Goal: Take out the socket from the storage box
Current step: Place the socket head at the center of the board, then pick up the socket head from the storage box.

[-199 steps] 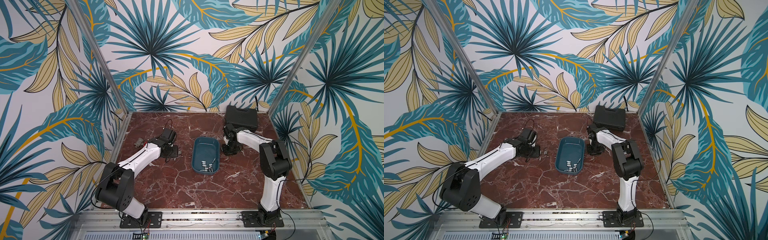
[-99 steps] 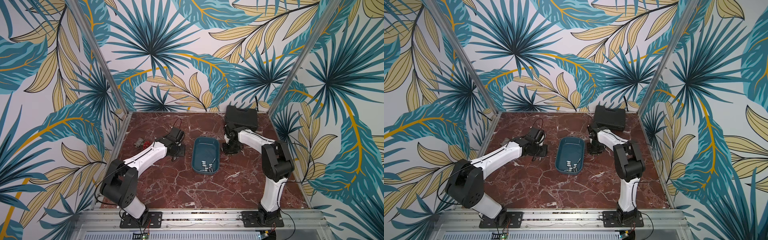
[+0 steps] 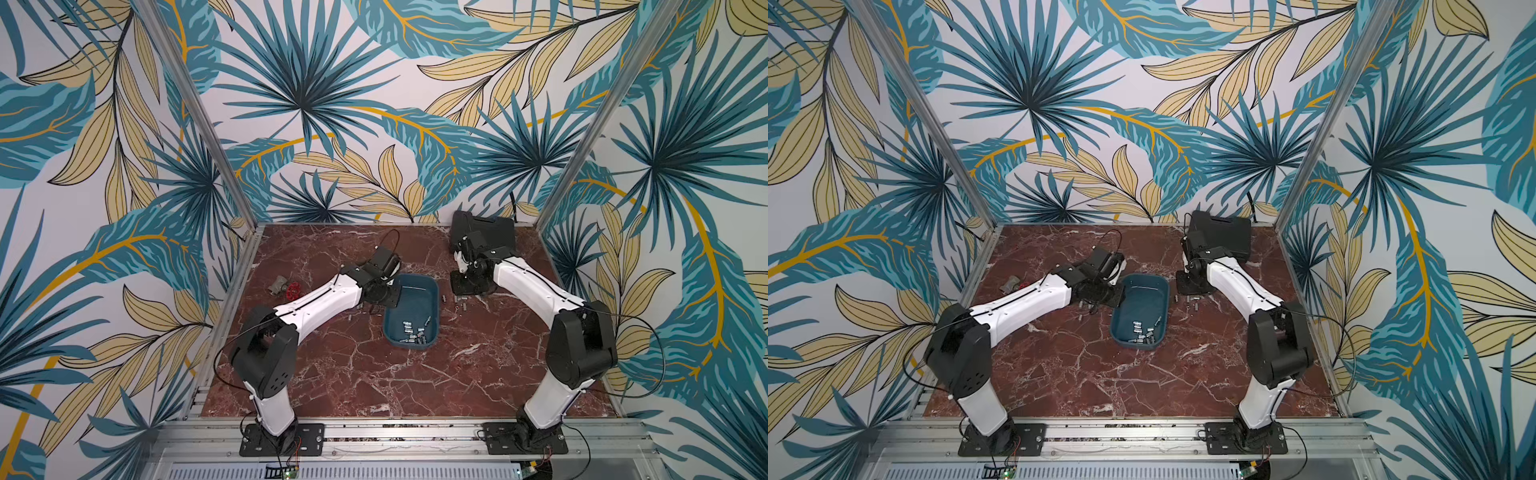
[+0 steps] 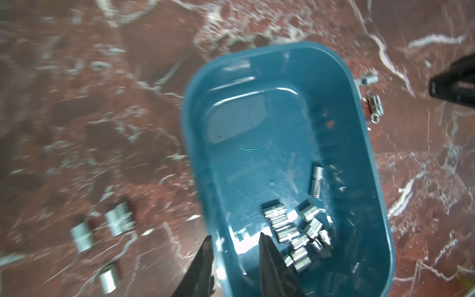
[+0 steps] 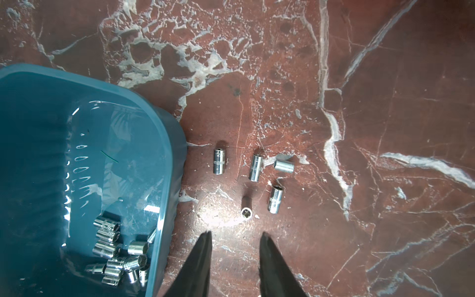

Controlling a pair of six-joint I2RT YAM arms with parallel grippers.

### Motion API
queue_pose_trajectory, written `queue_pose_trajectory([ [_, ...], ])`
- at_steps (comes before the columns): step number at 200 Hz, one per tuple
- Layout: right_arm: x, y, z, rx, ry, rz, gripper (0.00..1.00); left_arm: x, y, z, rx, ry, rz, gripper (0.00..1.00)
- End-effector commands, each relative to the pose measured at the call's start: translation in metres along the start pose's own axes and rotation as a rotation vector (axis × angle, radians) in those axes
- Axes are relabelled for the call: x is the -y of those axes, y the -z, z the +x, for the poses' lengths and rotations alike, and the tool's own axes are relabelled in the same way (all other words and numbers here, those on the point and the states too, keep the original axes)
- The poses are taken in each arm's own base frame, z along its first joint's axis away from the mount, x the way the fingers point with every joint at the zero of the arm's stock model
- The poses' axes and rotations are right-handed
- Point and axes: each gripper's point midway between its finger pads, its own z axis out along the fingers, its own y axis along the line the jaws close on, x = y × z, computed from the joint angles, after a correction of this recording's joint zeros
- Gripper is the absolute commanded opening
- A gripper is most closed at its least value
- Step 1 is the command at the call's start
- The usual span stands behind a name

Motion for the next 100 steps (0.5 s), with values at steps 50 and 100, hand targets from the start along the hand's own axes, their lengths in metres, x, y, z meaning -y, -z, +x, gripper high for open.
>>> queue_pose_trajectory([
  [50,0.001,0.0,0.004,0.006,-0.063,-0.043,0.34,0.048,-0.037,0.019,-0.16,-0.17,0.036,0.33],
  [100,0.006,-0.004,0.01,-0.003,-0.083,-0.046,0.34,0.045,-0.051,0.034,-0.238,-0.213,-0.018,0.33],
])
